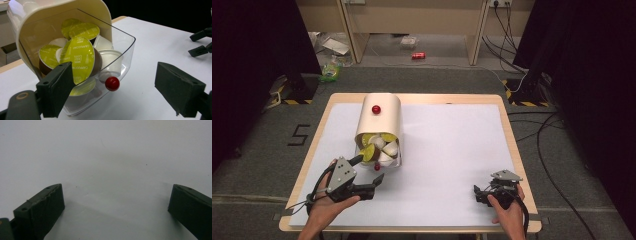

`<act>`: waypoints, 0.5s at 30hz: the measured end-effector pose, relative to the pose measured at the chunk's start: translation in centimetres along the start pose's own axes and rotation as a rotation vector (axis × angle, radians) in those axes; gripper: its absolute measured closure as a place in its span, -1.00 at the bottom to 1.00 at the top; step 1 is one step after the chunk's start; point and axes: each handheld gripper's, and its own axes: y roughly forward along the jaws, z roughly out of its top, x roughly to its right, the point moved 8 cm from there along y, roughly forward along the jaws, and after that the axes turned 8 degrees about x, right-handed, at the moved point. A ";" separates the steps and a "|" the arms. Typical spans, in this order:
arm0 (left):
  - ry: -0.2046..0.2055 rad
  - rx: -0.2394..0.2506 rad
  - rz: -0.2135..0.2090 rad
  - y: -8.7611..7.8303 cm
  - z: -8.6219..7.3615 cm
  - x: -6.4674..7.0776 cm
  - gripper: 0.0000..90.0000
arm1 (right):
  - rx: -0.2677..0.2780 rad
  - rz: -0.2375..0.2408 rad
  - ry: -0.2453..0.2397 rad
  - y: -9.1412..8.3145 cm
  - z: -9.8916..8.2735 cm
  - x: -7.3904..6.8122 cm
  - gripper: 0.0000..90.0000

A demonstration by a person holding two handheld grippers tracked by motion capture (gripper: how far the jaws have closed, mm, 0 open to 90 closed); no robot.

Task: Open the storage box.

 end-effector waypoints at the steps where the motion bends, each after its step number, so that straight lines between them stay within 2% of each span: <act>1: 0.000 0.000 0.000 0.0 0.0 0.0 -0.67 | 0.000 0.000 0.000 0.0 0.0 0.0 -0.99; 15: 0.005 -0.004 -0.008 -1.0 -0.5 1.1 -0.67 | 0.000 0.000 0.000 0.0 0.0 0.0 -0.99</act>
